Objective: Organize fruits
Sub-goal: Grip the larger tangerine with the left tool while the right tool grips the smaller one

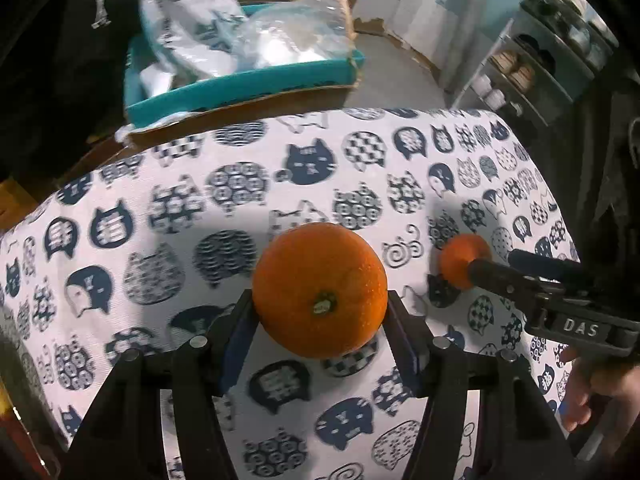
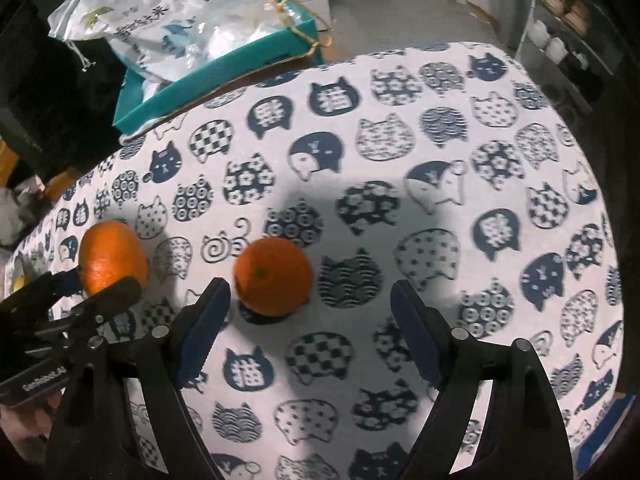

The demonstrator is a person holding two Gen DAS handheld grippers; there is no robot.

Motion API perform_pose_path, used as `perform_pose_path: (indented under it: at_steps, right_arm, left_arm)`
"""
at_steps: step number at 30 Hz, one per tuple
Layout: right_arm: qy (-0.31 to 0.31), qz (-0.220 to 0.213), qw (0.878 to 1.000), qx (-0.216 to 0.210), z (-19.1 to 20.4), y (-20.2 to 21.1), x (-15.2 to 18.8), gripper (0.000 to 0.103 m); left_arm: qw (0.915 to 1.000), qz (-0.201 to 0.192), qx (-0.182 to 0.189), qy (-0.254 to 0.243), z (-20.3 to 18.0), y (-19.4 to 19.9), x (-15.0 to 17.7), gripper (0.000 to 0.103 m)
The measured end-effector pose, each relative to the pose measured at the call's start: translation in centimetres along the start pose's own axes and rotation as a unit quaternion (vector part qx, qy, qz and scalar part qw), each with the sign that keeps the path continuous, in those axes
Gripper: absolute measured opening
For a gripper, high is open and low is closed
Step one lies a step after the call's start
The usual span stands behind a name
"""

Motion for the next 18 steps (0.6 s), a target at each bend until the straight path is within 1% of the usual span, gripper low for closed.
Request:
perform_pose_path:
  at_steps: [7, 9, 10, 12, 15, 16, 18]
  right_arm:
    - [0.012, 0.012, 1.000, 0.006, 1.3, -1.6, -0.4, 0.082]
    - [0.015, 0.014, 1.000, 0.009, 1.5, -1.9, -0.4, 0.078]
    - [0.018, 0.016, 1.000, 0.010, 1.6, -2.1, -0.4, 0.073]
    - [0.020, 0.016, 1.000, 0.012, 1.7, -2.3, -0.4, 0.069]
    - [0.029, 0.015, 0.999, 0.020, 2.1, -2.5, -0.4, 0.056]
    - [0.035, 0.012, 0.999, 0.025, 2.3, -2.5, -0.5, 0.048]
    - [0.039, 0.012, 0.999, 0.032, 2.4, -2.6, -0.4, 0.046]
  left_arm:
    - [0.9998, -0.001, -0.010, 0.017, 2.0, 0.5, 0.6, 0.063]
    - [0.9998, -0.002, -0.013, 0.017, 2.1, 0.6, 0.8, 0.063]
    - [0.9997, -0.002, -0.015, 0.017, 2.2, 0.6, 0.9, 0.063]
    - [0.9997, -0.003, -0.015, 0.017, 2.3, 0.7, 0.9, 0.063]
    - [0.9997, -0.005, -0.016, 0.019, 2.3, 0.9, 1.0, 0.063]
    - [0.9997, -0.006, -0.016, 0.018, 2.2, 1.0, 1.1, 0.063]
    - [0.9997, -0.008, -0.018, 0.017, 2.2, 1.3, 1.2, 0.063]
Point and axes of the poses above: each gripper's, at about its wrist camera, not at the fingertips, and y roughly against the way its jaws point, z to its left, x to its underside, the point moved 5 cm from there along -y, roughly the way its jaws point, and after that the axes turned 9 degrees about z, right-handed, at the moved point
